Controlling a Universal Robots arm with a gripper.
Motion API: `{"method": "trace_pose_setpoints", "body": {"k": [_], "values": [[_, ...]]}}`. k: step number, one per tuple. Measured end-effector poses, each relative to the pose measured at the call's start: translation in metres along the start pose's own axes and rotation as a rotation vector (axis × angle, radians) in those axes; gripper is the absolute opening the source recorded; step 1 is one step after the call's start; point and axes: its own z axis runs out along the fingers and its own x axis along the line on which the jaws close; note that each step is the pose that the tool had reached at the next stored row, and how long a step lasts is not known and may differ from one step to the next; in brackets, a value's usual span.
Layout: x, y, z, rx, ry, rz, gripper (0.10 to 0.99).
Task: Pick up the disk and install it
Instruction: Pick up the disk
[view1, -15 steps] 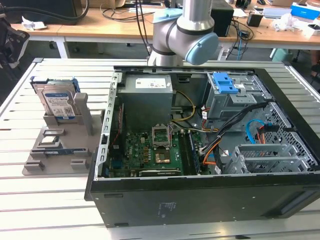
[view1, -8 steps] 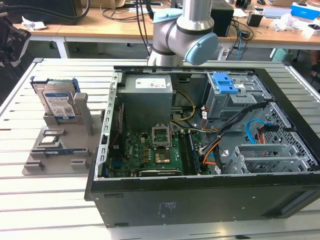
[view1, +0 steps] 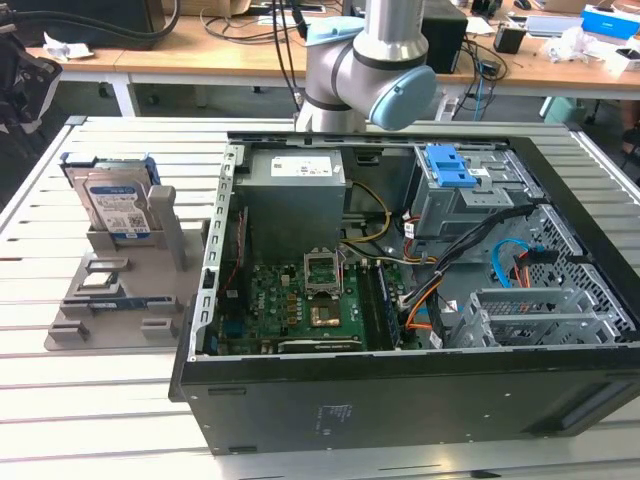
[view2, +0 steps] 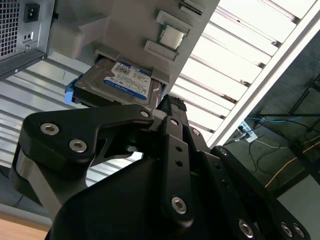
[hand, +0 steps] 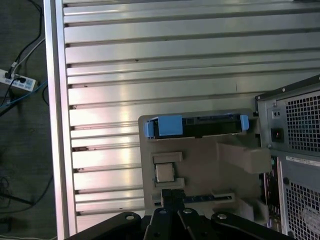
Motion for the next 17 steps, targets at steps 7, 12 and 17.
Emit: {"method": "trace_pose_setpoints", "body": {"k": [7,12,17], "values": [[0.0,0.0,0.0,-0.004,0.0077,-0.181,0.106],[0.0,0.0,0.0,-0.007,0.0123,-0.292,0.106],[0.0,0.0,0.0,-0.01,0.017,-0.404,0.106]]}}
